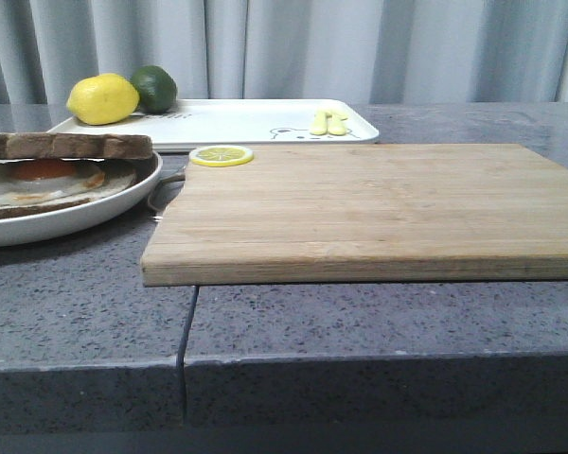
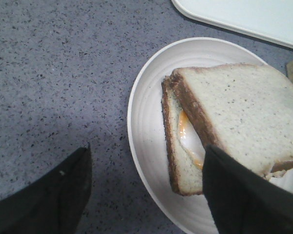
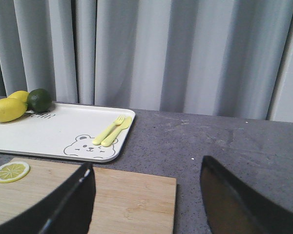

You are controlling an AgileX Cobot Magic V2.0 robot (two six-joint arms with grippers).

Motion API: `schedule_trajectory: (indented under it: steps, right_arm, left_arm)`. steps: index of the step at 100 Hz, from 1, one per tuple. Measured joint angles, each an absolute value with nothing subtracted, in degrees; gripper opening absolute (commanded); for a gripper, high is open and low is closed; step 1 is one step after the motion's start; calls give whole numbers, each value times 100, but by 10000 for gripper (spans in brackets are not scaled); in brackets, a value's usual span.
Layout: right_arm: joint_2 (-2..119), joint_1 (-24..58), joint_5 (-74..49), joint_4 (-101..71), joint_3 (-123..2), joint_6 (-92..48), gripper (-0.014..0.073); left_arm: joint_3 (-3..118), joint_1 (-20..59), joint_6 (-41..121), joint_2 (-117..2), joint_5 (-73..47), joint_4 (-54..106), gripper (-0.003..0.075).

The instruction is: Place bread and move sandwich to tray

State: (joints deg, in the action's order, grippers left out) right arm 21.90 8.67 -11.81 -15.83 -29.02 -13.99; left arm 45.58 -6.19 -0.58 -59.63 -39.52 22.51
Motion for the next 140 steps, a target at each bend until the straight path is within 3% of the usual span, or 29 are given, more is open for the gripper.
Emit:
schedule_trajectory:
  steps: [66, 119, 140]
  right_arm:
    - [2190, 867, -1172, -1583, -2902, -1389, 471]
    - [2190, 867, -1172, -1583, -2902, -1389, 471]
    - [2190, 867, -1172, -1583, -2902, -1389, 471]
  left_arm:
    - [4558, -619, -66, -7495, -3381, 2687, 452]
    - [4652, -619, -66, -7929, -3067, 2956, 451]
    - [4665, -619, -66, -7951, -3059, 2994, 377]
